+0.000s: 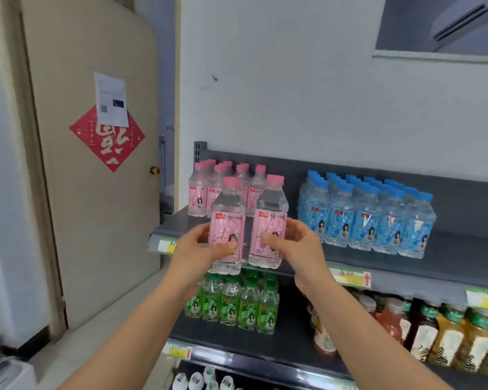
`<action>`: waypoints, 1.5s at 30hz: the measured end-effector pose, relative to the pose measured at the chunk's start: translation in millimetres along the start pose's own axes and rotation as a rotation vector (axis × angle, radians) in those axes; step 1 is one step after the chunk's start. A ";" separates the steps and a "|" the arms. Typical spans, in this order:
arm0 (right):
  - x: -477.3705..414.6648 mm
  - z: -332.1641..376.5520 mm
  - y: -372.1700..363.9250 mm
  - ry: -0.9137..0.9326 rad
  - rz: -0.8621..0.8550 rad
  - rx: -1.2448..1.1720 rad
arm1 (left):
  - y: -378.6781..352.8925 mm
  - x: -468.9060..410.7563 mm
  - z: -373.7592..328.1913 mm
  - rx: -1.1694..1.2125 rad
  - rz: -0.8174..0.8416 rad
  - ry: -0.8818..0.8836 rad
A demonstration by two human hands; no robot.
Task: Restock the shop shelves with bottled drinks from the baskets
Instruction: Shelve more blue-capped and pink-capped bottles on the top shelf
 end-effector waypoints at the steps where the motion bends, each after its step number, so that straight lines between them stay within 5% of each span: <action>1: -12.1 -1.1 -10.7 0.011 -0.008 0.002 | 6.3 -14.4 0.4 -0.007 0.009 -0.003; 9: -96.7 -18.0 -71.5 0.031 -0.096 0.004 | 40.9 -105.3 -1.3 -0.004 0.084 -0.030; 24: -190.9 -82.0 -72.5 -0.078 -0.146 0.170 | 45.9 -178.2 17.5 -0.019 0.070 -0.002; 42: -221.9 -88.1 -83.8 -0.018 -0.141 0.451 | 32.2 -197.5 30.8 -0.076 0.078 0.002; 45: -206.4 -66.8 -76.7 0.086 -0.261 0.460 | 27.8 -199.7 32.5 -0.090 0.079 0.011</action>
Point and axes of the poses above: each hand's wrist, its own x-axis away from the middle knuckle, its own y-axis out of the back of the hand, z = x × y, the point moved 9 cm from there along -x, towards the middle knuckle, and after that the axes turned 5 degrees about -x, right-handed, at the moved point
